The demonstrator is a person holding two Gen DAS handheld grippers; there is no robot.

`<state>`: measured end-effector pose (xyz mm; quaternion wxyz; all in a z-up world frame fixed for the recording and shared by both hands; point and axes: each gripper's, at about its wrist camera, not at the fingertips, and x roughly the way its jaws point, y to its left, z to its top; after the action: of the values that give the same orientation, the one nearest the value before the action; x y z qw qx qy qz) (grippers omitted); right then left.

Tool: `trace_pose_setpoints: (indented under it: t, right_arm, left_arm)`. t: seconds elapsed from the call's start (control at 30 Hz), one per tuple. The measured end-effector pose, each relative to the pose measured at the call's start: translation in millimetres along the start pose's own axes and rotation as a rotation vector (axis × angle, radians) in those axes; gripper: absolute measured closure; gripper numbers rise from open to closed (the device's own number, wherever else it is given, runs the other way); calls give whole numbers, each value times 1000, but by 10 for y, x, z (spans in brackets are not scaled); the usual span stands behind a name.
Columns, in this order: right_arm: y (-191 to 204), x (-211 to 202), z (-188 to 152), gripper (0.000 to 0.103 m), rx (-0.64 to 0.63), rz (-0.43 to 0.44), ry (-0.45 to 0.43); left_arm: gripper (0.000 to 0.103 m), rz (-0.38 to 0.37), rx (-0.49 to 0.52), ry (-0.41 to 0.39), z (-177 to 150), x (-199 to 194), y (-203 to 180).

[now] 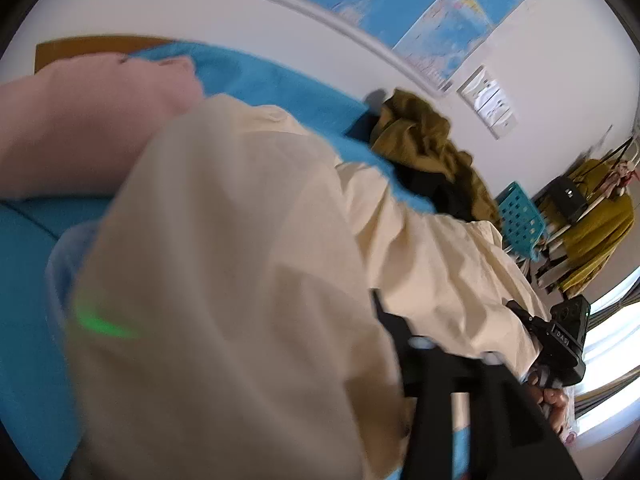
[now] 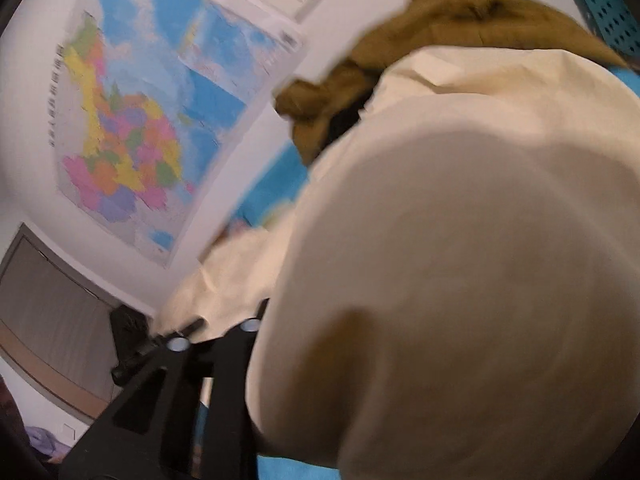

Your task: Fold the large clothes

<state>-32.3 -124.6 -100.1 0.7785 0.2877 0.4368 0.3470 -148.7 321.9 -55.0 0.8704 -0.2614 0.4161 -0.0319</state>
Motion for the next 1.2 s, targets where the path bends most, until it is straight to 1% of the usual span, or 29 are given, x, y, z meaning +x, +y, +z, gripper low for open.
trace_pose_setpoints:
  t: [0.07,0.1,0.13,0.17,0.23,0.27,0.3,0.33,0.37,0.4,0.47,0.53,0.67,0.8,0.9,1.03,1.1,1.2]
  right_arm:
    - [-86,102,-17,51,33,-6,26]
    - [-73,112,-11,48,28,-10,15]
    - [-51,124,8,44,22,-2,2]
    - [-30,146,23,39,21,10,-4]
    - [4,204,57,39,16,7,-7]
    - [24,235,65,48,12,3,-5]
    - [38,244,75,64,7,0,-3]
    - [72,234,100,71,-8,-10,2]
    - [102,207,123,79,-19,1,0]
    - [143,172,143,83,-31,18,-6]
    - [308,93,178,85,-95,18,-26]
    - [448,37,208,86,-139,22,-43]
    - [806,-82,342,87,-233,37,-75]
    - [1155,-142,471,87,-322,55,-95]
    - [1436,-157,588,88,-379,87,-105]
    - [1845,-78,792,88,-450,136,-124]
    - [2031,1,882,88,-476,168,-126]
    - [2354,238,1002,88,-516,224,-113]
  left_arm:
    - [39,31,-7,29,-21,132,89]
    - [36,32,-11,32,-24,181,112]
    - [31,19,-5,10,-19,194,113]
    - [29,15,-1,8,-9,213,98]
    - [29,29,-9,0,25,250,75]
    - [35,53,-6,-2,36,265,51]
    - [39,69,1,-3,44,272,34]
    - [47,81,13,-4,54,272,2]
    - [52,92,27,-9,66,255,-39]
    - [55,101,37,-15,77,230,-72]
    - [62,121,65,-31,100,189,-129]
    - [67,131,88,-40,136,146,-185]
    - [75,123,112,-57,245,18,-280]
    - [76,114,150,-99,393,-187,-395]
    - [77,117,169,-143,524,-380,-450]
    - [77,131,192,-231,746,-739,-465]
    - [77,156,199,-287,890,-975,-434]
    - [77,215,206,-361,1079,-1298,-343]
